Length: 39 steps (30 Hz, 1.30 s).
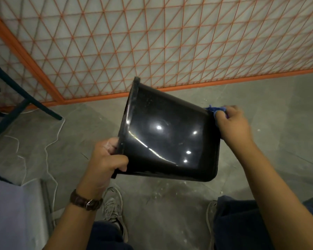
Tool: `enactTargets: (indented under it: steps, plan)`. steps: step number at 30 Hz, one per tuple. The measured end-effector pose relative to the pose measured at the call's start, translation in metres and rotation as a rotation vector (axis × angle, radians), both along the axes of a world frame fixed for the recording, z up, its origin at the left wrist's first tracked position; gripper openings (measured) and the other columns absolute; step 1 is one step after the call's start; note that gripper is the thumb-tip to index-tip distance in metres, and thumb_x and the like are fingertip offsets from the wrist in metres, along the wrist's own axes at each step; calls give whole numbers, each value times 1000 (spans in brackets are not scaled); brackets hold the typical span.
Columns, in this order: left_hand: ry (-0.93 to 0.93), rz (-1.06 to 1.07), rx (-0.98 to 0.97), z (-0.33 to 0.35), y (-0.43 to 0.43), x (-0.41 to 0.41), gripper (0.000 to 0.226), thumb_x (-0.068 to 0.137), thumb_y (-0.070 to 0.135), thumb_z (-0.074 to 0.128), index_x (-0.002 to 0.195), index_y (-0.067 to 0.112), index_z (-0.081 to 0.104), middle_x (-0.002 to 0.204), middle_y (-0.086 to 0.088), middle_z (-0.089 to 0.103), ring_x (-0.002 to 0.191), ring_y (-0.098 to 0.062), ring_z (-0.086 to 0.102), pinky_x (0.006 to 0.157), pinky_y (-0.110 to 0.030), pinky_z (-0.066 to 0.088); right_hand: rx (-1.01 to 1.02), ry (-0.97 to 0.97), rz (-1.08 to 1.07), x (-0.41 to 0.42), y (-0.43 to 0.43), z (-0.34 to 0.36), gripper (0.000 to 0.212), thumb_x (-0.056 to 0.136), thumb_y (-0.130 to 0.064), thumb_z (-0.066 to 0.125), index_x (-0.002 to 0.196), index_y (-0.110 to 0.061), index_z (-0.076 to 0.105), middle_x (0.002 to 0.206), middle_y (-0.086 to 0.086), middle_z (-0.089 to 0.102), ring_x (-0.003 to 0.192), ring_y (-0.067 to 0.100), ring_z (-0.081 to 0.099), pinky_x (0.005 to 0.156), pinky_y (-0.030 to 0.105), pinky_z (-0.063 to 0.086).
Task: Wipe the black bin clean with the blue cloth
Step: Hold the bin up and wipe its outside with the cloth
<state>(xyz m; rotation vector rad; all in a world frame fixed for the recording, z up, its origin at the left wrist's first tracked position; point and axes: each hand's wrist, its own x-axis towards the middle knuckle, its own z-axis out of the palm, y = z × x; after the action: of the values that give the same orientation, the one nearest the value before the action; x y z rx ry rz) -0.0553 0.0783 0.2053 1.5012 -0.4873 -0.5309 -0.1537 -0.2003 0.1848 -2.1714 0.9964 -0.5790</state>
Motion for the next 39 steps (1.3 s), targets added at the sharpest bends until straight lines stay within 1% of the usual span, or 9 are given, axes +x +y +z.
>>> enactTargets:
  steps: [3,8,13,17,21,26,32,37,39]
  plan:
    - [-75,-105,24,-2,-3,-5,16,33,15,57,47,6,55,40,4,45,37,-8,38,39,-14,30,-219,195,155,5,5,0,22,90,-18,48,84,-2,63,103,8,53,85,27,53,73,36,42]
    - [-83,-166,55,-12,-20,-22,13,48,-7,49,53,-15,41,43,-3,42,40,-9,38,41,-17,31,-183,133,281,26,27,0,17,90,-12,51,91,-1,64,97,6,50,88,26,54,73,30,37]
    - [-23,-115,49,-20,-30,-27,20,47,-4,49,42,16,48,41,6,43,39,-7,36,43,-17,29,-171,-13,502,54,63,16,25,86,-11,53,107,-4,65,115,11,52,104,25,52,88,26,38]
    - [53,64,37,-24,-33,-19,19,42,-1,49,37,17,45,39,5,41,41,-11,35,43,-20,29,-229,-80,757,46,97,15,36,75,-8,54,108,-5,67,121,10,54,113,18,49,98,25,36]
    - [-31,-5,116,-24,-32,-14,26,49,-2,53,37,20,47,37,9,42,37,-2,36,41,-16,30,175,-309,574,36,83,23,22,75,7,52,76,-11,65,89,-8,60,82,-10,58,77,7,44]
    - [-180,-124,216,-37,-32,-19,20,66,3,61,57,20,60,52,6,56,50,-7,53,52,-26,45,512,-489,294,52,30,52,25,77,-9,58,95,-18,44,94,3,53,79,7,61,68,20,50]
    - [-275,-151,228,-37,-37,-28,19,82,13,60,96,23,67,92,1,72,89,-6,66,84,-26,54,226,-39,385,109,34,78,57,79,-28,72,125,-18,41,113,4,49,97,19,56,84,31,49]
    - [-427,-67,278,-41,-48,-48,27,87,21,55,113,18,62,96,4,69,92,-6,63,83,-20,51,-223,671,591,135,62,85,45,80,-32,65,118,-14,52,115,8,57,100,27,56,77,32,43]
    - [-434,8,234,-40,-51,-55,27,88,21,53,113,18,62,94,7,69,90,-2,62,80,-15,49,-437,739,515,138,77,82,39,85,-22,56,121,-10,47,117,10,57,103,33,58,78,33,47]
